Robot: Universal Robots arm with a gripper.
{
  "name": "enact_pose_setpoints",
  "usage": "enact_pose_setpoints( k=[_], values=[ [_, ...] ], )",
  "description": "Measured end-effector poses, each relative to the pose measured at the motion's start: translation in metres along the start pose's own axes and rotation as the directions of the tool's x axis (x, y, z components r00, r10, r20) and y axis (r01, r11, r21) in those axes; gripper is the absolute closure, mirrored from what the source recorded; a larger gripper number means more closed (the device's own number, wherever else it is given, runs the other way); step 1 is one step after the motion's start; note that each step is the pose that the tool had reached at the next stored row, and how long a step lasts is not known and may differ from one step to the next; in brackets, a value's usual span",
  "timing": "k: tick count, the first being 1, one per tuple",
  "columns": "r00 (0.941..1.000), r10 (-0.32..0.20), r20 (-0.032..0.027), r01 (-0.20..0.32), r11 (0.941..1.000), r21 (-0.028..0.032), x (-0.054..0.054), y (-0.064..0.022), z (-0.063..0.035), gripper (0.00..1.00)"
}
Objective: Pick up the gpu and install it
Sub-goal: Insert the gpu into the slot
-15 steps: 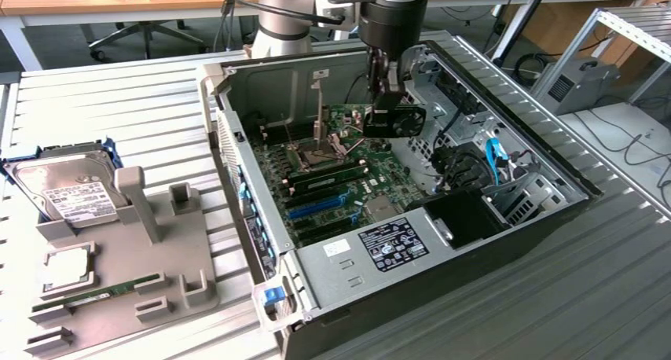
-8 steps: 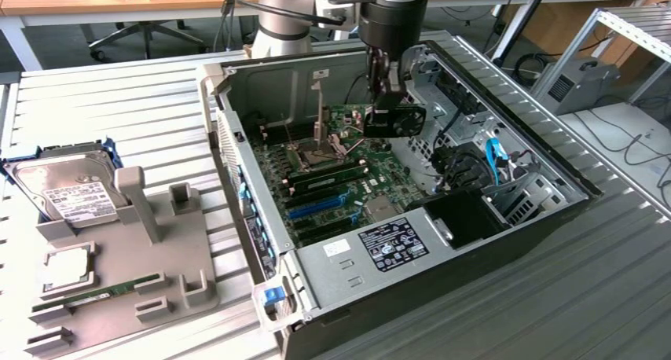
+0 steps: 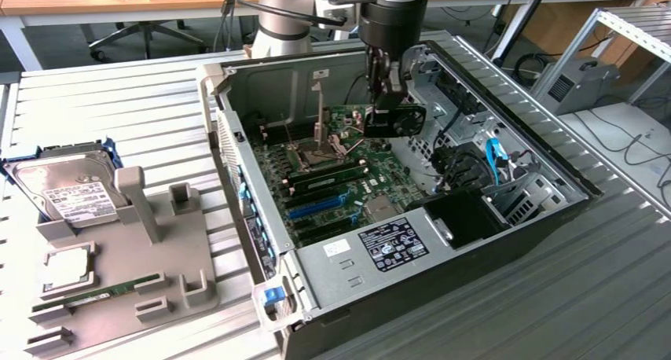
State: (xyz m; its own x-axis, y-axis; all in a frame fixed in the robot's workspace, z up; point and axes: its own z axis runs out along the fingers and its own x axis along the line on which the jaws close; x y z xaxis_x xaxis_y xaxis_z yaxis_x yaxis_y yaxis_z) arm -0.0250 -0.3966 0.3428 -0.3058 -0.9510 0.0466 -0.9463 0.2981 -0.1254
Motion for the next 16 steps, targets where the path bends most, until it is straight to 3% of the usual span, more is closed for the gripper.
enact_pose_setpoints(
  k=[16],
  values=[
    [0.999,-0.044,-0.0022,0.044,0.999,0.0044,0.0,0.0,0.0,0.74]
  ],
)
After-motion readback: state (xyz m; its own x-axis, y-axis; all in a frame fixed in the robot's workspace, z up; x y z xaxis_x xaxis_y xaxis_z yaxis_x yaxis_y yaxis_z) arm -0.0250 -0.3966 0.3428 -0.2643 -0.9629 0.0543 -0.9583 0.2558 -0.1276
